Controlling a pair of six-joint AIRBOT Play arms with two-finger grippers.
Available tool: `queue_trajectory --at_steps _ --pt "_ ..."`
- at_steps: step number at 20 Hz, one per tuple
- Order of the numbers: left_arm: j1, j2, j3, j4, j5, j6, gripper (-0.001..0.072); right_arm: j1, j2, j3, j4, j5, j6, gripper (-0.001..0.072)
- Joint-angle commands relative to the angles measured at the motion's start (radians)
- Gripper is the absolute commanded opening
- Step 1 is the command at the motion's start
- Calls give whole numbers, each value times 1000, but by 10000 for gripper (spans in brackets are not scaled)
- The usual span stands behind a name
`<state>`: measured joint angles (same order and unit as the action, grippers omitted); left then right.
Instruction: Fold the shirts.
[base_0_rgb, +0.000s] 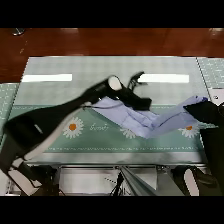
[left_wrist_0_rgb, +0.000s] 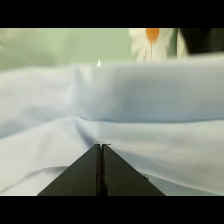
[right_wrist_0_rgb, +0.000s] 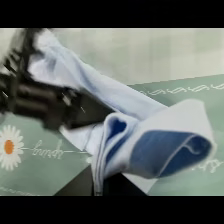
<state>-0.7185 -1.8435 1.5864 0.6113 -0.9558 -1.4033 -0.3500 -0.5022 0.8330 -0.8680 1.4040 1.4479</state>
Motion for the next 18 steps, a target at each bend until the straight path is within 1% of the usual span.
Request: queue_trajectory --at_steps 1,2,4,5,6,8,10,13,15,18 --pt "203 167 -47 72 -50 -5 25 27 -19 -1 92 -20 -3 20" --pt "273 243 -86 114 -48 -5 25 64 -39 -1 134 -47 -23 20" --pt "410 406 -198 123 -47 -4 25 172 -105 0 239 -136 -64 20" --pt "467 494 -263 123 -46 11 25 245 -158 12 249 -189 -65 20" --pt "518 595 -338 123 -42 46 25 319 -217 31 249 -242 -66 20" --pt "589 789 -493 123 -28 87 26 482 -367 96 245 -364 -66 20" --pt "624 964 -649 112 -13 82 27 625 -552 205 229 -446 -74 20" --pt "624 1163 -852 95 24 82 26 765 -850 405 230 -470 -77 21" --pt "625 1239 -952 98 32 83 26 816 -1014 515 231 -470 -69 21" --pt "624 1258 -1053 97 32 82 27 845 -1186 639 235 -460 -32 21"
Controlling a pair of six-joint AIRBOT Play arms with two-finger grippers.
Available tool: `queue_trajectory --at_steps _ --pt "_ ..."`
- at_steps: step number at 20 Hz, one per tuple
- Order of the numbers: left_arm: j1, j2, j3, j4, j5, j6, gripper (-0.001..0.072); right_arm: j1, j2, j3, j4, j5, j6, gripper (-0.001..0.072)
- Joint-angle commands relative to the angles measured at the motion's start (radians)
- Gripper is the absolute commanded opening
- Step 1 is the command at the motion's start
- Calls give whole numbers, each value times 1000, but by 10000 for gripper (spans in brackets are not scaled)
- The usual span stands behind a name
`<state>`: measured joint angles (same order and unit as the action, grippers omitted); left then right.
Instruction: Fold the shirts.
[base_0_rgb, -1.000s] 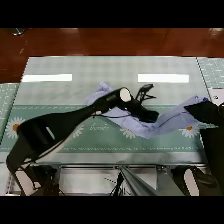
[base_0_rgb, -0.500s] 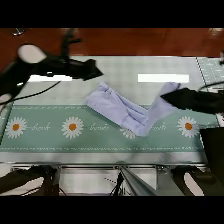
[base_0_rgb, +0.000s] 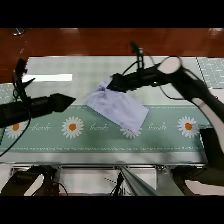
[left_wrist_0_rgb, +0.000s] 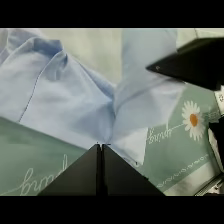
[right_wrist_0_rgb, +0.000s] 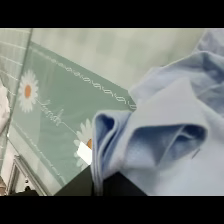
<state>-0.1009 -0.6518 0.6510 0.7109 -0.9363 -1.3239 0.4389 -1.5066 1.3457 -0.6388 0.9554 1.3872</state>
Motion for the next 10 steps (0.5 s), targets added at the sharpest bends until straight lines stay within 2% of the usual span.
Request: queue_trajectory --at_steps 1,2,3,4,6,8,10 --pt "7 61 -139 -3 14 3 26 60 -225 162 10 -2 40 21" --pt "7 55 -159 -3 24 3 27 60 -254 188 10 2 48 69" --pt "7 52 -173 -3 37 3 27 60 -276 211 17 12 61 394" --pt "7 49 -185 -3 49 3 26 60 -284 224 28 28 47 624" --pt "7 41 -192 -3 70 3 26 33 -270 241 24 100 9 627" --pt "7 39 -192 -3 87 3 27 -45 -226 245 7 202 11 626" --pt "7 39 -193 -3 88 3 27 -159 -138 245 -73 322 33 626"
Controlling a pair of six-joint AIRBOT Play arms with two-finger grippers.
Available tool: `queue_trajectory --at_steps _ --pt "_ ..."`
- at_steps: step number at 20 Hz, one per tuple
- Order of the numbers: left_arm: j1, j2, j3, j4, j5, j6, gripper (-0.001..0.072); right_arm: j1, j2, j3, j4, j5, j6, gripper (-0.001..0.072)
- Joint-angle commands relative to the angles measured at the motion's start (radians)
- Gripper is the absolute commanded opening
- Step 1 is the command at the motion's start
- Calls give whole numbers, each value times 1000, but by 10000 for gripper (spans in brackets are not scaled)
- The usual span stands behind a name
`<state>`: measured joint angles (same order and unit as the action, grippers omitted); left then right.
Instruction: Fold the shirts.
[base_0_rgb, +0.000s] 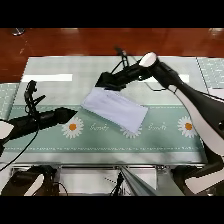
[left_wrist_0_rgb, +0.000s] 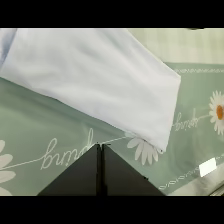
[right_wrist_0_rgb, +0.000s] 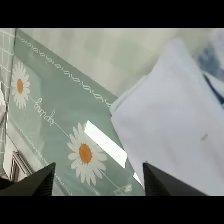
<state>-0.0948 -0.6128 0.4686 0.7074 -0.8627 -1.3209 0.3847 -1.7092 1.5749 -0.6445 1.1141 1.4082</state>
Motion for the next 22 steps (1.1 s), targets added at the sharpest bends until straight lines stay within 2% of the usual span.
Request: queue_trajectory --at_steps 1,4,6,7,9,10,11,13,17,20,22 --pt "1 0 -11 0 14 0 27 -157 122 13 -140 219 14 626" --pt "1 0 -11 0 16 0 26 -271 364 -101 -496 281 76 626" --pt "1 0 -11 0 18 0 27 -335 590 -361 -681 185 186 626" --pt "1 0 -11 0 18 0 26 -360 702 -521 -716 102 248 626" --pt "1 0 -11 0 20 0 26 -389 927 -879 -692 -89 446 625" --pt "1 0 -11 0 26 0 26 -389 1007 -1022 -609 -185 523 623" --pt "1 0 -11 0 34 0 27 -380 1063 -1142 -464 -289 526 616" --pt "1 0 -11 0 64 0 27 -336 1082 -1296 -208 -427 452 616" --pt "1 0 -11 0 99 0 26 -267 900 -1296 -108 -458 321 616" --pt "1 0 -11 0 97 0 26 -264 723 -1229 51 -464 156 616" --pt "1 0 -11 0 96 0 26 -264 613 -1174 170 -409 27 616"
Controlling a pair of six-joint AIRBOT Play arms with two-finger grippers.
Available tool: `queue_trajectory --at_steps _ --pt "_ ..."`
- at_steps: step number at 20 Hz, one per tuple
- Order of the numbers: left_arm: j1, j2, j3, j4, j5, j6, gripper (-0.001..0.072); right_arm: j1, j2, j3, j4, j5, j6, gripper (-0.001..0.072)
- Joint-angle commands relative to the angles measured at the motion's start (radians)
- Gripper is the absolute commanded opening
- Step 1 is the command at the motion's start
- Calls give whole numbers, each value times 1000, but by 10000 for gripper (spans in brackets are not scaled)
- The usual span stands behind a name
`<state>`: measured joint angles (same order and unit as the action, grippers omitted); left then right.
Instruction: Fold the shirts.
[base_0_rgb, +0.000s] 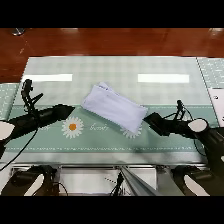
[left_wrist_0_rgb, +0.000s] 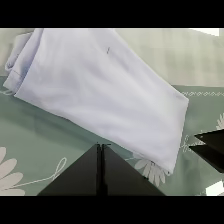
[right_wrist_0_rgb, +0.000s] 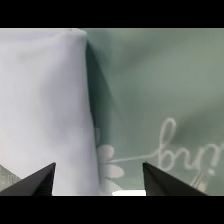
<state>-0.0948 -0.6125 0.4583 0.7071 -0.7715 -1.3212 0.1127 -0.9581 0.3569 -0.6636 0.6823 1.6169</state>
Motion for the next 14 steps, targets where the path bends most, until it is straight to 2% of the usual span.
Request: queue_trajectory --at_steps 1,5,6,7,8,9,11,12,14 --pt "1 -1 0 1 5 0 26 8 -190 70 231 50 -234 616" --pt "1 -1 0 0 5 0 26 27 -375 187 280 124 -320 615" --pt "1 -1 0 0 5 0 27 37 -403 218 280 137 -333 557" --pt "1 -1 0 0 5 0 26 50 -420 250 280 142 -356 339" --pt "1 -1 0 0 5 0 26 62 -425 290 280 148 -396 42" --pt "1 -1 0 0 5 0 27 73 -425 338 278 157 -432 20" --pt "1 -1 0 0 5 0 26 76 -425 467 217 208 -421 19" --pt "1 -1 0 0 5 0 26 76 -425 543 163 244 -404 20" --pt "1 -1 0 0 5 0 26 75 -425 743 -26 353 -304 20"
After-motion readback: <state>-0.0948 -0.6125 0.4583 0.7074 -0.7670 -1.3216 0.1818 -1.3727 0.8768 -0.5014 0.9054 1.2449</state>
